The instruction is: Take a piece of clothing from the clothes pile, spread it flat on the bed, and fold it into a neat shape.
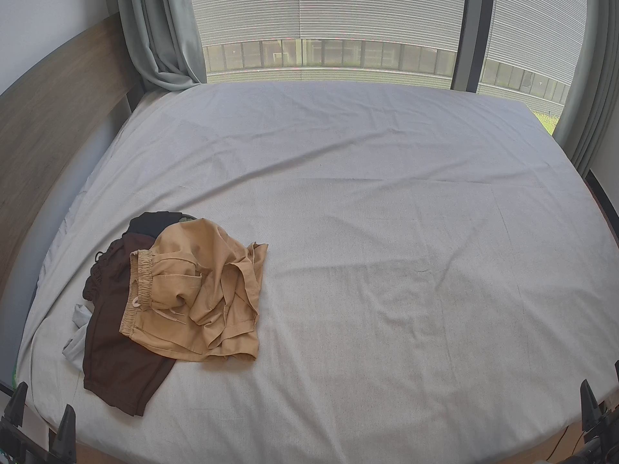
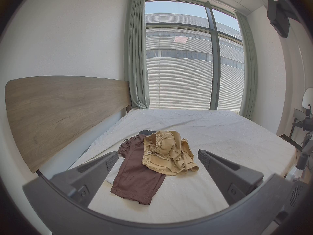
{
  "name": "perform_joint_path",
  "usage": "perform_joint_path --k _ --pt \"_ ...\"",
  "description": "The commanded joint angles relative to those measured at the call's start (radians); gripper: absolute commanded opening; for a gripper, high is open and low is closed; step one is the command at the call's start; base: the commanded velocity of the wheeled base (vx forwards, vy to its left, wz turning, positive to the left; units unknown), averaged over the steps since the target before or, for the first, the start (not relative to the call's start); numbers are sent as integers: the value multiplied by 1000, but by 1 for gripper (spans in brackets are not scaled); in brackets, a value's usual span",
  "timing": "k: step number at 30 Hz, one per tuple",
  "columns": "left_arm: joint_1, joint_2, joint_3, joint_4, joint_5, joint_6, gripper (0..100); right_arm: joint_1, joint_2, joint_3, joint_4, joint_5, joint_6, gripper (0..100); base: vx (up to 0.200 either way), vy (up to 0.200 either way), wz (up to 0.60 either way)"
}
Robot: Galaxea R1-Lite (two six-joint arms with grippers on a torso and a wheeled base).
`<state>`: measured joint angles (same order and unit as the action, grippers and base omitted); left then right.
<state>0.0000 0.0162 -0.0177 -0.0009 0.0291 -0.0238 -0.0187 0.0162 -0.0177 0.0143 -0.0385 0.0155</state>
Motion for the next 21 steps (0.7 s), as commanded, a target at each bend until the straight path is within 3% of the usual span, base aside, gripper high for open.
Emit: perform_joint_path --k 1,8,10,12,15,21 --pt "0 -16 18 -1 0 -1 100 0 -13 12 0 0 0 100 0 0 0" --pt "0 -16 18 -10 2 7 100 0 -13 12 -4 0 1 100 0 0 0" --pt "0 -16 18 -50 3 1 100 0 -13 12 -5 0 1 100 0 0 0" --pt "2 -12 18 -174 15 13 100 0 -13 12 -5 -1 1 100 0 0 0" --pt "-5 -13 18 -145 8 7 100 0 -13 12 -5 -1 1 100 0 0 0" --pt "-6 -5 -8 -68 -109 -50 100 0 -13 12 -5 -1 1 100 0 0 0"
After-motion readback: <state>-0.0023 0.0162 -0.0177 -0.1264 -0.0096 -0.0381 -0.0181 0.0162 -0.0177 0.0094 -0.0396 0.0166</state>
